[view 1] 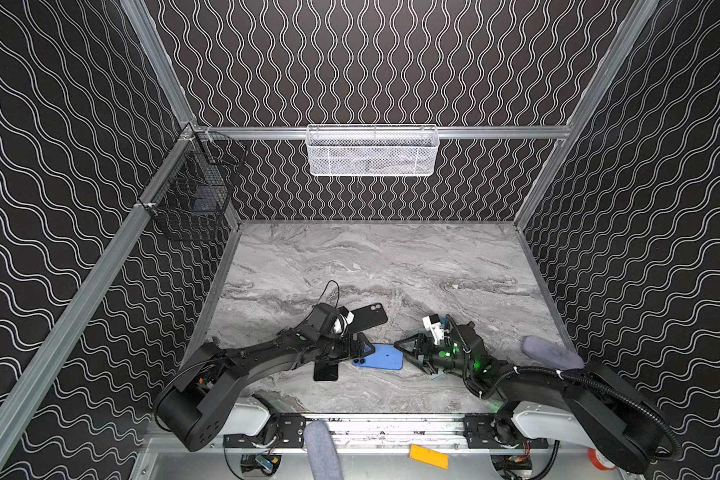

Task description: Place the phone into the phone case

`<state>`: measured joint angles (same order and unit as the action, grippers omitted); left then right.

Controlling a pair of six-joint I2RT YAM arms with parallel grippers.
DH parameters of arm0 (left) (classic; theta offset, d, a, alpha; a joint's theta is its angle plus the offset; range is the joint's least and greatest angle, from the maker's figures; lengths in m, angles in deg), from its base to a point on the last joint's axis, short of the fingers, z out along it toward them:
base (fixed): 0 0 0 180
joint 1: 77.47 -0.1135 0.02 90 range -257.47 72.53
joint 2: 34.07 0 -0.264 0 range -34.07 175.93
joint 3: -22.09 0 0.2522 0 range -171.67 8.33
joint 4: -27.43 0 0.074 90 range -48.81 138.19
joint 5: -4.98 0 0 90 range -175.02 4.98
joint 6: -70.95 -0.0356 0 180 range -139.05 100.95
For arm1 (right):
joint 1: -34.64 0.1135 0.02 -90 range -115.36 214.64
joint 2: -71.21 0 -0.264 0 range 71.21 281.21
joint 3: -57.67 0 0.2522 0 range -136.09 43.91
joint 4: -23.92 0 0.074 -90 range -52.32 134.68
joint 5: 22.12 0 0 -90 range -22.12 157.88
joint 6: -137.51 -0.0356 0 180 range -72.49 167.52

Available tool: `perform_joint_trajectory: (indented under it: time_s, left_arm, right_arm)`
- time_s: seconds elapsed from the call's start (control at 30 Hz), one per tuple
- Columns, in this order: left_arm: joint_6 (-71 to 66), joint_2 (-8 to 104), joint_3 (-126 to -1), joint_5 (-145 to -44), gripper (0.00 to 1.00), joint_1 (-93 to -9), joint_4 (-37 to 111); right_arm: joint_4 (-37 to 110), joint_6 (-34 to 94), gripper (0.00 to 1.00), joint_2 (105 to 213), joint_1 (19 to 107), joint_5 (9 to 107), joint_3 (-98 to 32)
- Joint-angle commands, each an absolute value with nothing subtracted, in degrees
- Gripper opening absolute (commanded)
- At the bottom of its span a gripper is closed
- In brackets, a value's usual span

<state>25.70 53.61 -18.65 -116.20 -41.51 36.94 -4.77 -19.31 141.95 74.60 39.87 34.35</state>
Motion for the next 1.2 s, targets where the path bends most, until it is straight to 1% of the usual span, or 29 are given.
perform_joint_trajectory:
  time_s: [0.0, 0.13, 0.33, 0.6, 0.73, 0.87, 0.97, 1.07, 1.17]
  left_arm:
    - [25.62, 54.39, -18.22, -119.31, 0.95, -41.25, 36.40]
    - [25.64, 54.01, -18.38, -119.59, 0.95, -41.26, 36.52]
    - [25.50, 54.16, -18.56, -119.68, 0.95, -41.19, 36.80]
    - [25.38, 53.56, -18.57, -119.32, 0.96, -41.20, 37.19]
    - [25.51, 53.29, -18.40, -119.29, 0.96, -41.22, 37.24]
    - [25.48, 52.94, -18.48, -119.02, 0.96, -41.18, 37.49]
    - [25.51, 53.29, -18.57, -119.12, 0.96, -41.25, 37.24]
    - [25.52, 53.42, -18.61, -119.17, 0.96, -41.21, 37.11]
    - [25.47, 53.34, -18.54, -118.95, 0.96, -41.18, 37.24]
  right_arm:
    - [-16.75, -21.00, 0.84, 141.61, 74.96, 34.09, 33.89]
    - [-16.11, -20.73, 0.82, 141.76, 74.98, 34.05, 33.65]
    - [-20.27, -21.55, 0.75, 143.73, 75.00, 33.43, 33.99]
    - [-18.96, -21.16, 0.74, 145.86, 74.98, 34.03, 33.36]
    - [-15.15, -20.34, 0.71, 145.72, 74.98, 34.79, 32.67]
    - [-10.51, -19.04, 0.65, 144.42, 74.98, 36.01, 32.25]
    - [-1.32, -15.67, 0.62, 142.56, 75.07, 37.76, 29.96]
    - [4.76, -13.18, 0.59, 141.60, 75.13, 38.65, 28.14]
    - [10.21, -10.86, 0.52, 141.60, 75.11, 39.16, 26.10]
